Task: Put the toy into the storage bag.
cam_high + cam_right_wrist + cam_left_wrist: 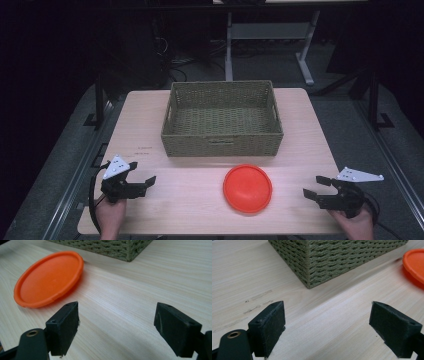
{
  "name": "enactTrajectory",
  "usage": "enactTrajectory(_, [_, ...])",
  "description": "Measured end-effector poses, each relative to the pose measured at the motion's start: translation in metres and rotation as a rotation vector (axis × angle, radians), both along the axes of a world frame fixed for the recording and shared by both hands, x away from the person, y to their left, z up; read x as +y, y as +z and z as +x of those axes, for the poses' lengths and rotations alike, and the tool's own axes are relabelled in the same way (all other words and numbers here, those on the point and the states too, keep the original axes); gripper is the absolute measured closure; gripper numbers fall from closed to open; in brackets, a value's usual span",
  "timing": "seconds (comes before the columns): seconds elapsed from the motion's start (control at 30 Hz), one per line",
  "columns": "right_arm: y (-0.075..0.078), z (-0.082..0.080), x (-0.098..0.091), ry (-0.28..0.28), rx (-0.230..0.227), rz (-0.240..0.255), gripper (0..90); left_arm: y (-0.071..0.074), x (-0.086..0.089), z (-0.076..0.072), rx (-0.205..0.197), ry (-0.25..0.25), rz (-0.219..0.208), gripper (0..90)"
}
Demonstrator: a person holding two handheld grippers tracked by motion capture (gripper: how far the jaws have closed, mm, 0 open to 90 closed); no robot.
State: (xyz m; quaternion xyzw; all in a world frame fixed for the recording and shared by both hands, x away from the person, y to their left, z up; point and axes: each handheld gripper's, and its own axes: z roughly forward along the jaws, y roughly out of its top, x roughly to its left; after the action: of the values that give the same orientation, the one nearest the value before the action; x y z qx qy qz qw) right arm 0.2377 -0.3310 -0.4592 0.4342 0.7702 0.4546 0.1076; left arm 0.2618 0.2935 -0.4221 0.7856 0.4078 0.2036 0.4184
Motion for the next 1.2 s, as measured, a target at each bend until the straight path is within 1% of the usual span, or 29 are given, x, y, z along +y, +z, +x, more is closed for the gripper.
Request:
enactTrajectory(0.1, [0.002,-0.001,0.001,0.002,-0.011,0.009,19.2,-0.001,0.002,0.001,0.004,0.003,-0.019,12.8])
enactTrajectory(0.17, [0.004,-0.002,0.003,0.005,-0.013,0.005,19.2,-0.001,0.002,0.001,0.003,0.0,-0.019,12.8])
enactTrajectory(0.27, [0.006,-0.002,0.006,0.019,-0.004,0.012,19.3,-0.001,0.001,0.001,-0.001,-0.003,-0.025,12.8])
enactTrajectory(0.37, [0.007,-0.001,0.009,0.026,-0.003,0.005,18.6,-0.001,0.0,0.001,0.0,-0.008,-0.02,12.8])
enactTrajectory(0.43, [0.008,0.001,0.014,0.04,0.013,0.009,18.1,-0.001,-0.002,0.001,-0.002,-0.02,-0.006,12.8])
enactTrajectory(0.67, [0.017,0.006,0.033,0.084,0.003,-0.019,18.5,0.0,-0.001,0.0,-0.008,-0.023,-0.014,12.8])
enactTrajectory(0.77, [0.019,0.011,0.042,0.102,0.013,-0.026,17.6,0.0,-0.001,0.0,-0.005,-0.023,-0.016,12.8])
enactTrajectory(0.8, [0.019,0.011,0.042,0.102,0.013,-0.026,17.6,-0.001,-0.001,0.0,-0.006,-0.024,-0.015,12.8])
enactTrajectory(0.83, [0.02,0.016,0.049,0.117,0.021,-0.026,17.7,0.0,-0.001,0.001,-0.006,-0.024,-0.012,12.8])
enactTrajectory(0.87, [0.02,0.018,0.052,0.123,0.023,-0.028,17.7,0.0,-0.001,0.001,-0.006,-0.023,-0.012,12.8])
enactTrajectory(0.93, [0.022,0.022,0.058,0.14,0.045,-0.026,17.9,0.0,-0.002,0.001,-0.008,-0.024,-0.011,12.8])
enactTrajectory(1.0, [0.024,0.027,0.064,0.176,0.085,-0.012,19.2,0.0,-0.003,0.001,-0.009,-0.025,-0.005,12.8])
enactTrajectory(1.03, [0.025,0.029,0.066,0.189,0.097,-0.002,18.7,0.0,-0.003,0.001,-0.009,-0.026,-0.004,12.8])
enactTrajectory(1.13, [0.027,0.037,0.072,0.198,0.123,0.013,19.0,0.0,-0.003,0.001,-0.009,-0.027,-0.007,12.8])
enactTrajectory(1.2, [0.028,0.041,0.077,0.201,0.133,0.006,19.8,0.0,-0.003,0.001,-0.012,-0.028,-0.011,12.8])
